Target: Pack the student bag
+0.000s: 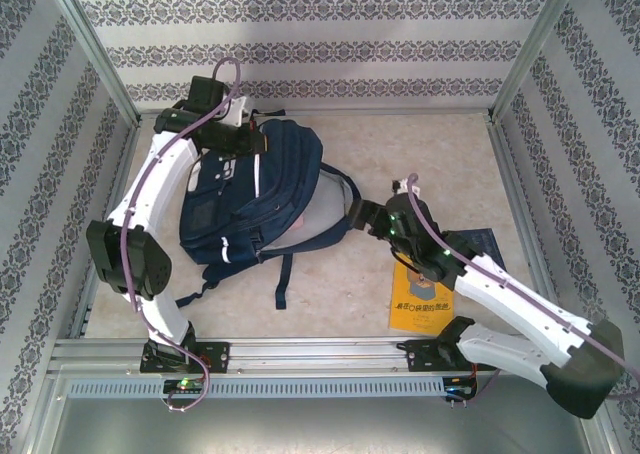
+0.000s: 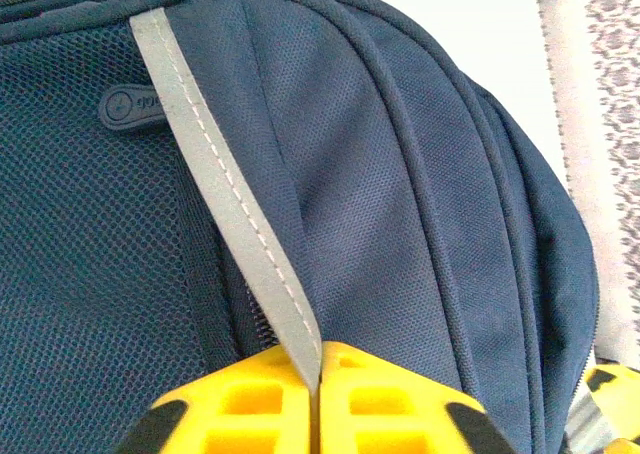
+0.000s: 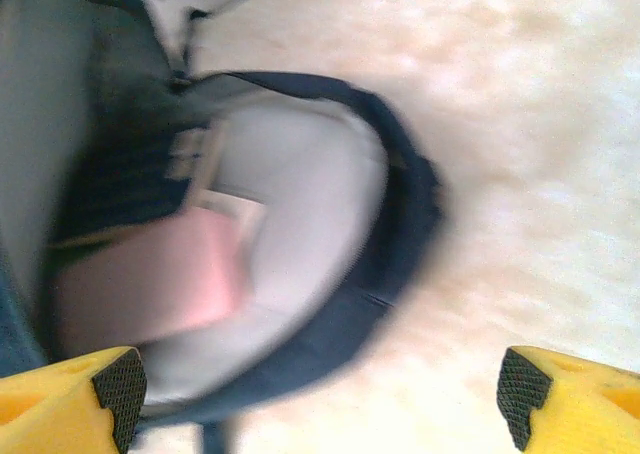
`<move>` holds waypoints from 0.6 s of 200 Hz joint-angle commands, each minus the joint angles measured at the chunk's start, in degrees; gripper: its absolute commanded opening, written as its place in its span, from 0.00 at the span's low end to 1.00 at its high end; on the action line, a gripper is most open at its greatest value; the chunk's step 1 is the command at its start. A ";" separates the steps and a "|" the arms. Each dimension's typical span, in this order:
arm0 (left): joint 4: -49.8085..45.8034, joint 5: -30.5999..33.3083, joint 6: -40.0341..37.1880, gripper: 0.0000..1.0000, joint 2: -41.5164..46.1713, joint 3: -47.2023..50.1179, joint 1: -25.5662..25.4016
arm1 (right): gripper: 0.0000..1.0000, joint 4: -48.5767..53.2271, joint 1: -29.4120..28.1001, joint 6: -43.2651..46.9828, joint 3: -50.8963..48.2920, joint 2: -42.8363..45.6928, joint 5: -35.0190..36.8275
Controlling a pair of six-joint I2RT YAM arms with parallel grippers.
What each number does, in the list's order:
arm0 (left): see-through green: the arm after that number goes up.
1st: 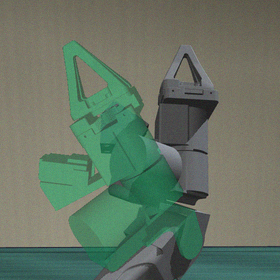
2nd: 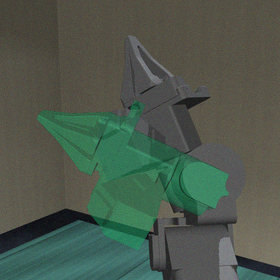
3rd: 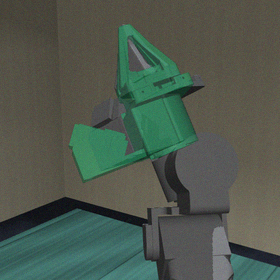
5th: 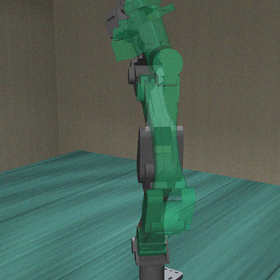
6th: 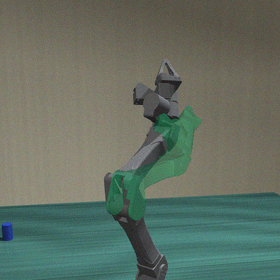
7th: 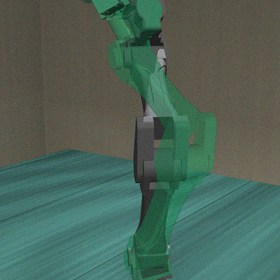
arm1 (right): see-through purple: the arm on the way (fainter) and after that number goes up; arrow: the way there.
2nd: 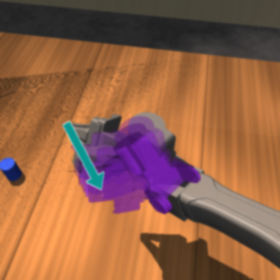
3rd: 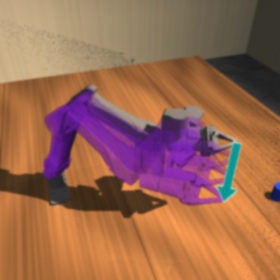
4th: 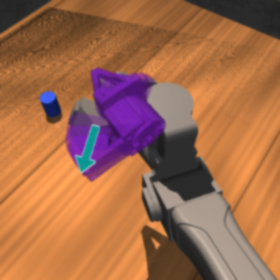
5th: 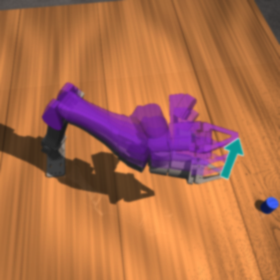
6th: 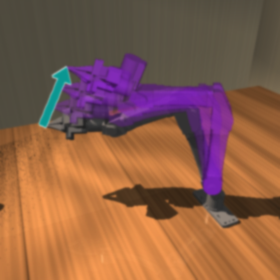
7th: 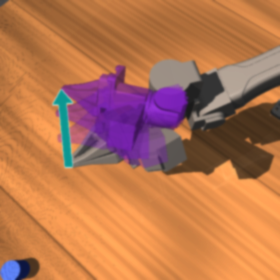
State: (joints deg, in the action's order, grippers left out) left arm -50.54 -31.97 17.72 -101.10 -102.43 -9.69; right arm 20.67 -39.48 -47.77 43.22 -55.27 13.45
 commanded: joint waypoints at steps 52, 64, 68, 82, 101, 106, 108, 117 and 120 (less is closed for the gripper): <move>0.23 8.15 -0.21 0.51 1.49 1.90 -4.81 | 0.94 26.29 13.03 -11.71 -12.79 4.29 7.03; 1.49 8.90 0.07 0.54 4.04 4.12 -6.57 | 0.95 25.83 15.44 -11.07 -14.57 4.80 5.95; 2.02 9.02 0.22 0.55 4.81 4.91 -7.23 | 0.95 25.24 16.31 -10.74 -15.26 5.17 5.29; 4.38 7.84 1.57 0.56 7.54 8.66 -10.11 | 0.96 23.15 19.59 -9.46 -17.34 5.52 1.32; 9.45 5.73 4.86 0.57 10.78 15.40 -15.21 | 0.96 20.53 24.37 -7.57 -19.51 4.91 -4.43; 10.85 5.38 5.75 0.57 11.44 17.19 -16.69 | 0.96 19.64 25.37 -7.16 -20.08 4.69 -6.13; 11.46 5.26 6.19 0.57 11.71 17.95 -17.23 | 0.96 19.20 25.63 -6.99 -20.30 4.65 -6.85; 14.57 4.52 8.43 0.58 12.75 21.50 -19.71 | 0.96 17.28 26.29 -6.56 -21.03 4.23 -10.28; 15.69 4.10 9.21 0.57 13.03 22.74 -20.45 | 0.96 16.57 26.38 -6.35 -21.19 4.13 -11.65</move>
State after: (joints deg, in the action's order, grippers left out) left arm -43.75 -25.52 20.93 -90.30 -87.02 -24.71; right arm 41.25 -14.98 -56.18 23.97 -50.46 11.68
